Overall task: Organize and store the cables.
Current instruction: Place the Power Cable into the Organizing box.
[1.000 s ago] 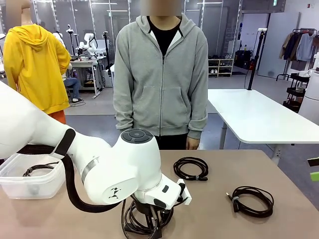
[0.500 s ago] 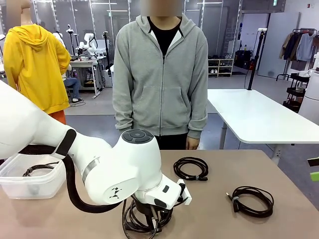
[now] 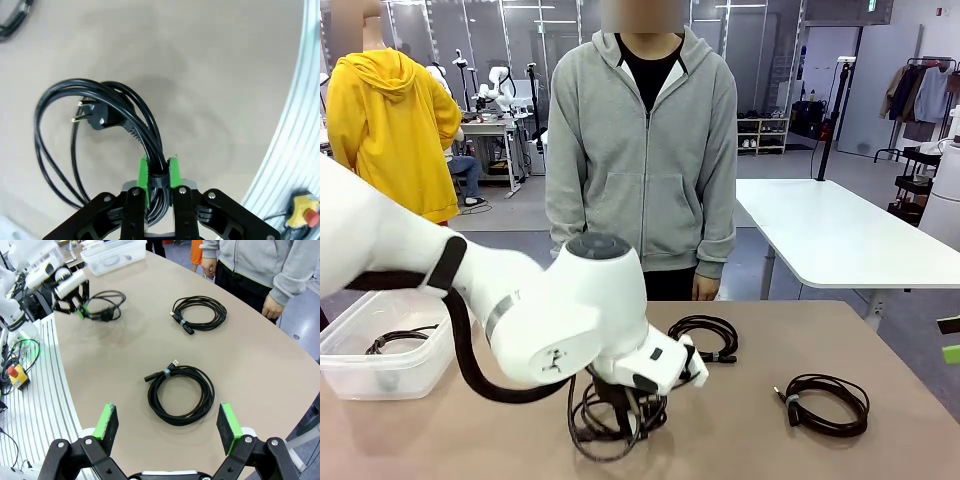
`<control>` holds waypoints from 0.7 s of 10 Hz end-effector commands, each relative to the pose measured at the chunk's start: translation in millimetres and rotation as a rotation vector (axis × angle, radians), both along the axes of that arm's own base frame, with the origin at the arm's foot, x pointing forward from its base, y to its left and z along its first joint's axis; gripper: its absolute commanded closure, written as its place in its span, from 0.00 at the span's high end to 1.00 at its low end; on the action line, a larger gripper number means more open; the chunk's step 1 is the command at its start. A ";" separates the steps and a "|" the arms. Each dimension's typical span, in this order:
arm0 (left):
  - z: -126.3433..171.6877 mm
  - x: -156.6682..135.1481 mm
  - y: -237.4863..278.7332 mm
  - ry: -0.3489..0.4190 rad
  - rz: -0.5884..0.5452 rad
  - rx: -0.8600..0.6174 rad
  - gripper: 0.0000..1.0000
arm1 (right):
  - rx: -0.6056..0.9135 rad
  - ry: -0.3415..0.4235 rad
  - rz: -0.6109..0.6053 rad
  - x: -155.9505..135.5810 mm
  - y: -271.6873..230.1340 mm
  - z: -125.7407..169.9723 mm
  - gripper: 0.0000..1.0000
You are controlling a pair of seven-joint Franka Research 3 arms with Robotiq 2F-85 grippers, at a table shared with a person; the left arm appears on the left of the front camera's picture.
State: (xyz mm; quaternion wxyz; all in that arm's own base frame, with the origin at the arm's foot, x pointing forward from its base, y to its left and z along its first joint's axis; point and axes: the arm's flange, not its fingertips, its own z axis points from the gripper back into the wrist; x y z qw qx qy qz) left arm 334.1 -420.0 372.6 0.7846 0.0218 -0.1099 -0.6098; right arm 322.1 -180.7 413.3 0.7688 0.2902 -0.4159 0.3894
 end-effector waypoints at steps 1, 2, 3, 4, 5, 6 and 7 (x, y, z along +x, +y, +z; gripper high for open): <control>72.8 0.4 10.4 -0.177 -0.046 0.026 0.01 | 0.003 -0.024 0.009 1.1 -2.0 -0.7 1.00; 90.7 1.4 11.9 -0.228 -0.048 0.033 0.01 | 0.003 -0.024 0.009 1.1 -2.0 -0.7 1.00; 95.9 3.5 11.6 -0.238 -0.049 0.026 0.01 | 0.003 -0.024 0.009 1.1 -2.0 -0.7 1.00; 92.8 4.0 5.6 -0.216 -0.083 0.010 0.01 | 0.003 -0.024 0.009 1.1 -2.0 -0.7 1.00; 103.0 -0.3 10.3 -0.214 -0.035 0.005 0.01 | 0.003 -0.024 0.009 1.1 -2.0 -0.7 1.00; 103.0 -0.3 10.3 -0.214 -0.035 0.005 0.01 | 0.003 -0.024 0.009 1.1 -2.0 -0.7 1.00; 103.0 -0.3 10.3 -0.214 -0.035 0.005 0.01 | 0.003 -0.024 0.009 1.1 -2.0 -0.7 1.00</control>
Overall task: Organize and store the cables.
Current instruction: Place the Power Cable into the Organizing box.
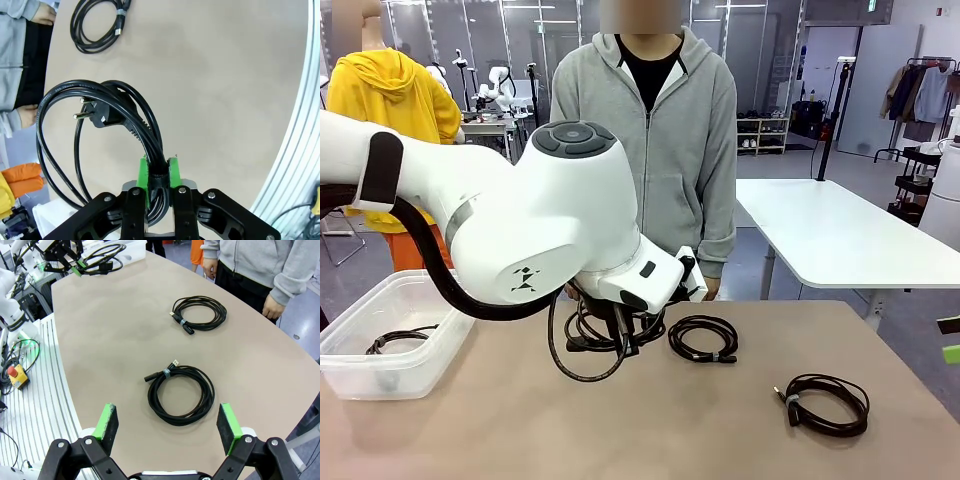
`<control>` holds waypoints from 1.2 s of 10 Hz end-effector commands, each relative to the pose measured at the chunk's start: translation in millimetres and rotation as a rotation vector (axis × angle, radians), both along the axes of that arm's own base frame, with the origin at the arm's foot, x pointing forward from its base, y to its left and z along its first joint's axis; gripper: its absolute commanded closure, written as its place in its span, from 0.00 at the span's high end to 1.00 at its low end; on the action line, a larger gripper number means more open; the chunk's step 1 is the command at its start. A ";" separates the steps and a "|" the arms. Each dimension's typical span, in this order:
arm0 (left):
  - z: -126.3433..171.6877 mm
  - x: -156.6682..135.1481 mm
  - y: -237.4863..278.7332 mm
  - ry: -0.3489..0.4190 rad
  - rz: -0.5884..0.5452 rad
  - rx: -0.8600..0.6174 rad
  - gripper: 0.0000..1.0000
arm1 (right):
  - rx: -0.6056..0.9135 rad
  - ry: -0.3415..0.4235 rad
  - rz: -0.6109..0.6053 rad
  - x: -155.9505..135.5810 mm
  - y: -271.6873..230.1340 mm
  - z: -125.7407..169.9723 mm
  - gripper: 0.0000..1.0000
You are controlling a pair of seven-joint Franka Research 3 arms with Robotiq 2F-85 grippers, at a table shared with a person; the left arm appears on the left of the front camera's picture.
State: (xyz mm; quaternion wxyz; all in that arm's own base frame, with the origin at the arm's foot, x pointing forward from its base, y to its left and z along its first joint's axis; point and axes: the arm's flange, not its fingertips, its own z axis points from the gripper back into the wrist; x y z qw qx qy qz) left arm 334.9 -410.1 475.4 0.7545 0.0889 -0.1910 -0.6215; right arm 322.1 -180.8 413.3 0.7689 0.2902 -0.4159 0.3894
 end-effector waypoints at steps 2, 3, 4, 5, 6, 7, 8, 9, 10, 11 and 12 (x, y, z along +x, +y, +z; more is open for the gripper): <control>0.2 -1.1 0.4 0.002 0.008 -0.007 0.01 | 0.003 -0.024 0.009 1.1 -1.9 -0.7 1.00; -1.7 0.4 -0.2 0.003 0.000 0.001 0.18 | 0.003 -0.024 0.009 1.1 -1.9 -0.7 1.00; 9.5 18.9 21.9 0.071 -0.012 -0.026 0.18 | 0.003 -0.024 0.009 1.1 -1.9 -0.7 1.00; 22.9 27.6 56.5 0.149 -0.100 -0.060 0.18 | 0.003 -0.024 0.009 1.1 -1.9 -0.7 1.00; 29.5 30.1 93.0 0.103 -0.148 -0.015 0.18 | 0.003 -0.024 0.009 1.1 -1.9 -0.7 1.00; 30.8 37.2 136.0 0.089 -0.148 -0.001 0.18 | 0.003 -0.024 0.009 1.1 -1.9 -0.7 1.00; 32.5 46.1 178.7 0.055 -0.128 -0.026 0.18 | 0.003 -0.024 0.009 1.1 -1.9 -0.7 1.00; 31.7 52.3 223.6 0.073 -0.099 -0.026 0.18 | 0.003 -0.024 0.009 1.1 -1.9 -0.7 1.00; 32.4 60.7 266.4 0.054 0.025 0.059 0.18 | 0.003 -0.024 0.009 1.1 -1.9 -0.7 1.00; 39.9 71.0 310.8 0.035 0.144 0.009 0.18 | 0.003 -0.024 0.009 1.1 -1.9 -0.7 1.00; 51.3 69.6 331.9 -0.001 0.183 -0.036 0.18 | 0.003 -0.024 0.009 1.1 -1.9 -0.7 1.00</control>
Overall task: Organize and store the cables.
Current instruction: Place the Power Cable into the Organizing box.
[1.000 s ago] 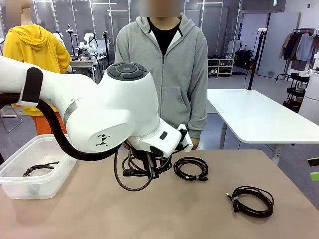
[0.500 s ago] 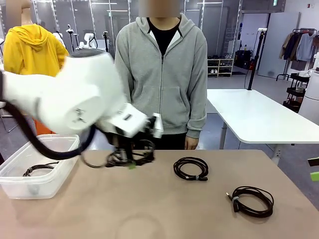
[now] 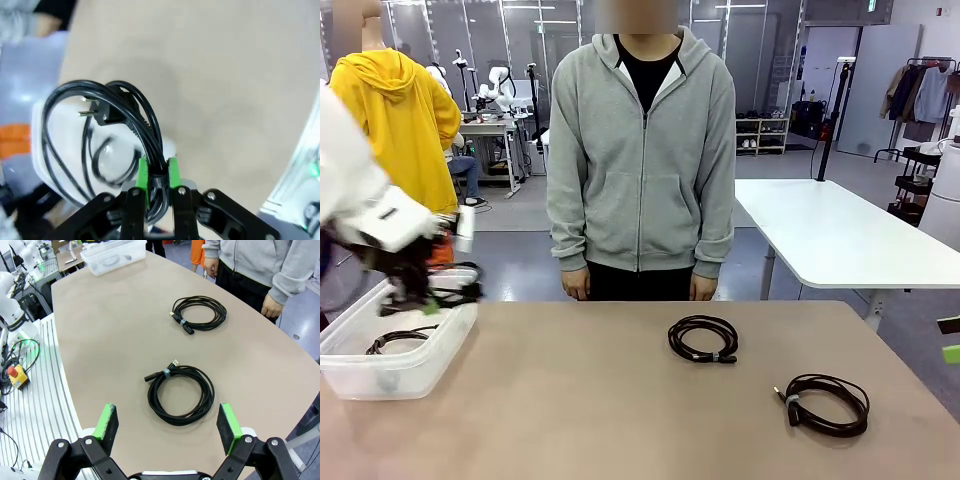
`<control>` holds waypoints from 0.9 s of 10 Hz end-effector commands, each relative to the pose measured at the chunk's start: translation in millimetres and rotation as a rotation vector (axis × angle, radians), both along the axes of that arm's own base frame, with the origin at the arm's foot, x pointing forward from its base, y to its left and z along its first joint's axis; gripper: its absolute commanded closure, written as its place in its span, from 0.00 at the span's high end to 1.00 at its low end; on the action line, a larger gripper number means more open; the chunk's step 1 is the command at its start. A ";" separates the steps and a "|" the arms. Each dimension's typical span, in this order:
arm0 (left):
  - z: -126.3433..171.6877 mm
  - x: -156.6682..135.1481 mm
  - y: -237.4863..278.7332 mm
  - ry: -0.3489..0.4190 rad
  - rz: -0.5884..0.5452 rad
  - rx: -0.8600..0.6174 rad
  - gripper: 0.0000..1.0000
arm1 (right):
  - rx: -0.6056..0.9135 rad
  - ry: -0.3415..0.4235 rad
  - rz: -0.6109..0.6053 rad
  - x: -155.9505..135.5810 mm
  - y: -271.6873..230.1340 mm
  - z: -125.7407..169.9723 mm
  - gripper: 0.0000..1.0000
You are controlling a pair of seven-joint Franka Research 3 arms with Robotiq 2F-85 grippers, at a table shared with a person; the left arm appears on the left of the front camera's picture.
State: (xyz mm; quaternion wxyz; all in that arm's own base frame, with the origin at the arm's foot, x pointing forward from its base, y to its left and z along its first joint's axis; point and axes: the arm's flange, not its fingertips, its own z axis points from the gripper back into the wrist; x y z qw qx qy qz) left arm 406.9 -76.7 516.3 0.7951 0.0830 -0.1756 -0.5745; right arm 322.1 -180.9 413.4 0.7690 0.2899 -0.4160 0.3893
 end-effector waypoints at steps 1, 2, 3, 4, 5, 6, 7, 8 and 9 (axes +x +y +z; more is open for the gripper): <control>20.9 -3.7 9.6 -0.079 0.115 -0.026 0.18 | 0.003 -0.024 0.009 1.1 -1.8 -0.8 1.00; 25.2 -1.4 18.6 -0.107 0.187 -0.016 0.18 | 0.003 -0.024 0.009 1.1 -1.8 -0.8 1.00; 19.0 9.1 28.3 -0.099 0.271 -0.044 0.18 | 0.003 -0.024 0.009 1.1 -1.8 -0.8 1.00; 11.8 15.6 33.4 -0.083 0.320 -0.050 0.18 | 0.003 -0.024 0.009 1.1 -1.8 -0.8 1.00; 9.1 19.7 32.7 -0.091 0.346 -0.060 0.18 | 0.003 -0.024 0.009 1.1 -1.8 -0.8 1.00; 17.1 20.0 17.1 -0.132 0.371 -0.010 0.18 | 0.003 -0.024 0.009 1.1 -1.8 -0.8 1.00; 13.2 10.6 40.6 -0.064 0.299 -0.076 0.18 | 0.003 -0.024 0.009 1.1 -1.8 -0.8 1.00; 13.2 10.6 40.6 -0.064 0.299 -0.076 0.18 | 0.003 -0.024 0.009 1.1 -1.8 -0.8 1.00; 13.2 10.6 40.6 -0.064 0.299 -0.076 0.18 | 0.003 -0.024 0.009 1.1 -1.8 -0.8 1.00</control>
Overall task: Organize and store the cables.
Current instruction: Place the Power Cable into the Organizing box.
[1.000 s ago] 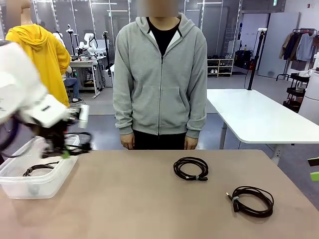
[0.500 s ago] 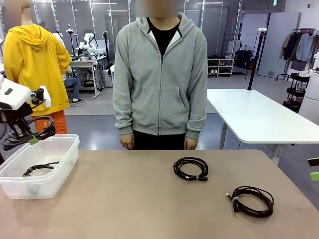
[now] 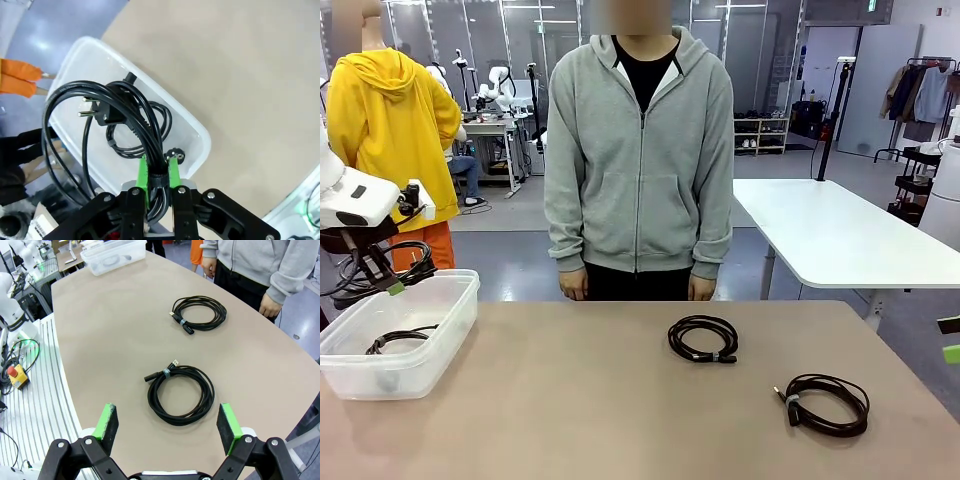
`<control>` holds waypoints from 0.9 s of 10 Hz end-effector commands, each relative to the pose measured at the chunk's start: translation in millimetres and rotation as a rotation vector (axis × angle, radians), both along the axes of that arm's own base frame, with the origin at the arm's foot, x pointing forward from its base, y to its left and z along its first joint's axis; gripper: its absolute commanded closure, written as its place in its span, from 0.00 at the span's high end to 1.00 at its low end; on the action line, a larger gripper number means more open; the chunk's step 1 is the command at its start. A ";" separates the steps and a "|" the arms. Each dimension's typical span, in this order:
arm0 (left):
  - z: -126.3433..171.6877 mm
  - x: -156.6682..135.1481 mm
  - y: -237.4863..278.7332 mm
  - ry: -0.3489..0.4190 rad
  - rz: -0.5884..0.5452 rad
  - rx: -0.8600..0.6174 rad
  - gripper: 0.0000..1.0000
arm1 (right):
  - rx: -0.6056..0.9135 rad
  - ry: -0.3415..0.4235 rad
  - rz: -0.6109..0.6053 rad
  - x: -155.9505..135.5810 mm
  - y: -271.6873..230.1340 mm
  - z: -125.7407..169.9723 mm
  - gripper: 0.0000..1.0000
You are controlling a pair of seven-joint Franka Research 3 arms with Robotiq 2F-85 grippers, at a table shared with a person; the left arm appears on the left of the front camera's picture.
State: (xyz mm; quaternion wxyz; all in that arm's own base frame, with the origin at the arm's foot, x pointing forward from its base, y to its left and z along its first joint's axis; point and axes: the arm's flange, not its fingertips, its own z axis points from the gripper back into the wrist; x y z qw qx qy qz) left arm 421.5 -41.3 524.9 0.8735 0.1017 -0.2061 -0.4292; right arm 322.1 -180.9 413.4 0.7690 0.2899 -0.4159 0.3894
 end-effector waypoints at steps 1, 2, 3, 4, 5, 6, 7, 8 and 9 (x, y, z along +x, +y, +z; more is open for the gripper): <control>-0.9 0.7 -2.3 -0.001 0.003 0.002 0.18 | 0.004 -0.024 0.009 1.1 -1.8 -0.8 1.00; -13.7 12.8 4.7 -0.014 -0.028 -0.017 0.18 | 0.004 -0.024 0.009 1.1 -1.8 -0.8 1.00; -27.3 26.8 14.4 -0.028 -0.021 -0.042 0.18 | 0.004 -0.024 0.009 1.1 -1.8 -0.8 1.00; -47.1 44.5 26.6 -0.032 -0.003 -0.051 0.18 | 0.004 -0.024 0.009 1.1 -1.8 -0.8 1.00; -67.4 60.0 35.8 -0.059 0.065 0.005 0.18 | 0.004 -0.024 0.009 1.1 -1.8 -0.8 1.00; -84.6 68.7 42.5 -0.043 0.054 -0.026 0.18 | 0.004 -0.024 0.009 1.1 -1.8 -0.8 1.00; -103.0 78.3 47.2 -0.040 0.054 -0.060 0.18 | 0.004 -0.024 0.009 1.1 -1.8 -0.8 1.00; -117.4 82.8 50.3 -0.002 0.081 -0.057 0.18 | 0.004 -0.024 0.009 1.1 -1.8 -0.8 1.00; -127.5 85.4 52.5 0.026 0.093 -0.093 0.18 | 0.004 -0.024 0.009 1.1 -1.8 -0.8 1.00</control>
